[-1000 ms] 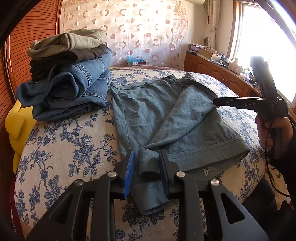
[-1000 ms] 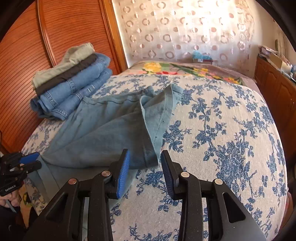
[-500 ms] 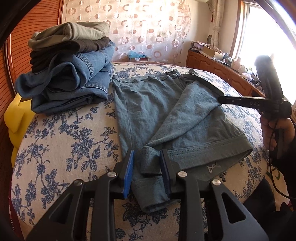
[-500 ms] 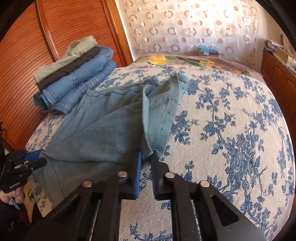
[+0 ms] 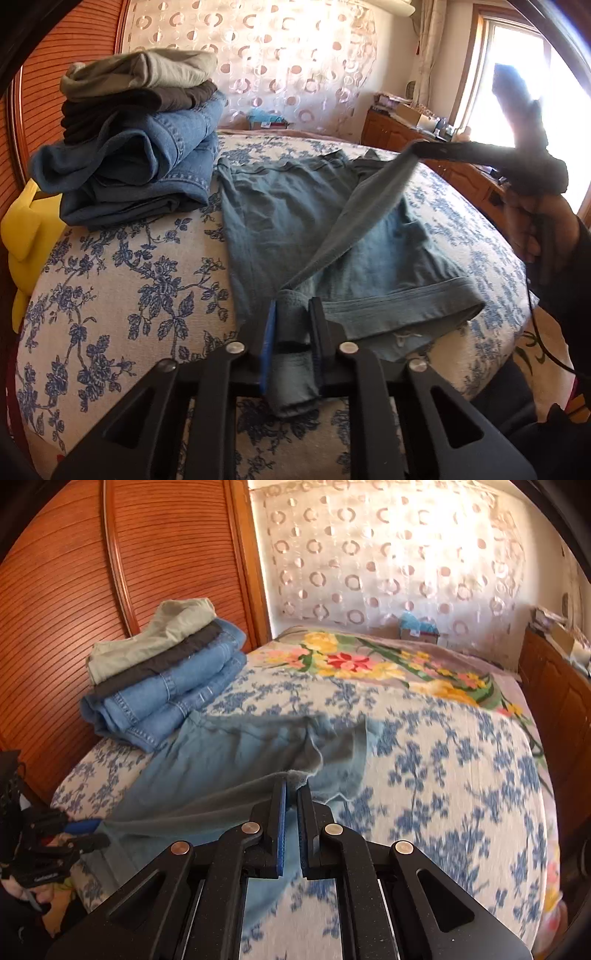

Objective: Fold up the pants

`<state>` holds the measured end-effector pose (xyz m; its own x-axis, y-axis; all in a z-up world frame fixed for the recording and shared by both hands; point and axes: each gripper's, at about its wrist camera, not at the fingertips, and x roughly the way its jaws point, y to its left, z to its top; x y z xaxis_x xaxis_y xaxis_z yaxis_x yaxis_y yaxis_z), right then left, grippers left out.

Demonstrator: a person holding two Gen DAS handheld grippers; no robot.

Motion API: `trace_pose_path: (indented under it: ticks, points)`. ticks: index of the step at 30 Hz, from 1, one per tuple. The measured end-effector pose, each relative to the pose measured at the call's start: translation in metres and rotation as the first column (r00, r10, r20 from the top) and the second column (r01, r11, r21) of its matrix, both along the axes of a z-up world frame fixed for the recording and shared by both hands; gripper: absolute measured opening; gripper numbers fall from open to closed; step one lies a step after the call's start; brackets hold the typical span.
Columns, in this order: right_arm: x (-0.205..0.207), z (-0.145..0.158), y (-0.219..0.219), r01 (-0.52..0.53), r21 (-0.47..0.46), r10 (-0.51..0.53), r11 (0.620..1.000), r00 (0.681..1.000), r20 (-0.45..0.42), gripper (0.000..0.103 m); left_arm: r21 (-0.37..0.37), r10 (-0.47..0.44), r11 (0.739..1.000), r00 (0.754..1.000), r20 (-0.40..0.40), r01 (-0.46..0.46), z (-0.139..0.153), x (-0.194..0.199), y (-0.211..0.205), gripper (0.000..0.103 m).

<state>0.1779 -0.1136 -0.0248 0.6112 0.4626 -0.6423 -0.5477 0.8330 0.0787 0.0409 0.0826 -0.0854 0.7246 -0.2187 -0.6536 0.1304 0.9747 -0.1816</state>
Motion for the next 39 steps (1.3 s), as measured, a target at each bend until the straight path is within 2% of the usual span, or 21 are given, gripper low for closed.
trace_pose_path:
  ticks: [6,11,21,27,31,32,34,39]
  points:
    - [0.022,0.012,0.033,-0.023,-0.021,0.024,1.000,0.999,0.033,0.003,-0.026,-0.005,1.000,1.000,0.026,0.006,0.009,-0.011,-0.001,0.009]
    - [0.038,0.014,0.066,-0.062,-0.026,0.063,0.998,0.997,0.048,0.003,-0.039,0.012,0.999,1.000,0.018,-0.011,0.005,-0.018,0.002,0.008]
    - [0.056,0.009,0.131,-0.137,0.019,0.137,0.990,0.990,0.017,0.003,-0.058,0.027,0.998,1.000,0.011,-0.027,0.001,-0.031,0.008,0.008]
    - [0.059,0.007,0.165,-0.182,-0.008,0.182,0.983,0.983,0.023,0.003,-0.069,0.026,0.997,1.000,0.009,-0.026,-0.001,-0.041,0.009,0.007]
    - [0.063,-0.004,0.177,-0.179,-0.040,0.179,0.983,0.984,-0.005,0.003,-0.060,0.024,0.998,1.000,0.009,-0.024,-0.001,-0.042,0.010,0.008]
    - [0.063,-0.006,0.177,-0.176,-0.042,0.176,0.983,0.984,-0.010,0.004,-0.061,0.023,0.998,1.000,0.009,-0.023,-0.001,-0.043,0.010,0.008]
    - [0.063,-0.007,0.174,-0.174,-0.034,0.173,0.984,0.985,-0.020,0.025,-0.059,0.022,0.998,1.000,0.009,-0.022,-0.001,-0.045,0.009,0.008]
    - [0.059,-0.002,0.146,-0.145,-0.025,0.144,0.989,0.989,-0.021,0.034,-0.060,0.023,0.998,1.000,0.008,-0.022,-0.002,-0.044,0.009,0.008]
